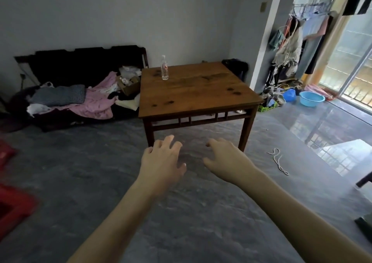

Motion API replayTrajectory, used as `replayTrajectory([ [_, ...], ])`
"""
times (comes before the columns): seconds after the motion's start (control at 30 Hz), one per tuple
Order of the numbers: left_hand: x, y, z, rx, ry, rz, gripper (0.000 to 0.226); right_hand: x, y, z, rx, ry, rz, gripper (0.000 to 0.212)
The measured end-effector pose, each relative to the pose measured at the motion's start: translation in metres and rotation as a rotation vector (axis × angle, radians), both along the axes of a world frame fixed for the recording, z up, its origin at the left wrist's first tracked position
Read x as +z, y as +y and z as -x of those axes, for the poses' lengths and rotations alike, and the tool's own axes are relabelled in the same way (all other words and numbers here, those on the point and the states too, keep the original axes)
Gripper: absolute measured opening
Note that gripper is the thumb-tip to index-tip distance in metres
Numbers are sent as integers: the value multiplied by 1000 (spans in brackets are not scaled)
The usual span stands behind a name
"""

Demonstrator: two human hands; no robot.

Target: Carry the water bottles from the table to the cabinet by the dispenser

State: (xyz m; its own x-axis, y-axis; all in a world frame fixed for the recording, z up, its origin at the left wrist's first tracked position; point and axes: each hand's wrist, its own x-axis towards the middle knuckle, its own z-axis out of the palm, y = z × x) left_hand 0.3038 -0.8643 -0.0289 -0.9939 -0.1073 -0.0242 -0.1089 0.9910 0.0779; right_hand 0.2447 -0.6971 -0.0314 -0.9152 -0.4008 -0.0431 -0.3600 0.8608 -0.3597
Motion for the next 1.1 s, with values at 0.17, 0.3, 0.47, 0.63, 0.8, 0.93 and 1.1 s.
replayTrajectory([
  [0.17,-15,-6,25,56,-14,-44,62,-17,-9,31,35,-17,-29,44],
  [0.3,-21,-18,63,78,-11,-59,62,-19,-22,74,66,-39,-39,47],
  [0.47,-19,-40,130,72,23,-59,61,-12,-41,142,109,-45,-19,50],
  [0.63,-14,-62,200,70,48,-50,61,-3,-61,207,88,-39,-30,49],
  [0.8,-11,-68,254,32,19,-54,60,-4,-65,250,48,-47,3,54],
  [0.93,-10,-71,292,-1,21,-50,58,-3,-67,284,27,-44,-9,46],
  [1.1,-13,-77,346,15,40,-64,54,-3,-72,338,43,-44,-9,41],
])
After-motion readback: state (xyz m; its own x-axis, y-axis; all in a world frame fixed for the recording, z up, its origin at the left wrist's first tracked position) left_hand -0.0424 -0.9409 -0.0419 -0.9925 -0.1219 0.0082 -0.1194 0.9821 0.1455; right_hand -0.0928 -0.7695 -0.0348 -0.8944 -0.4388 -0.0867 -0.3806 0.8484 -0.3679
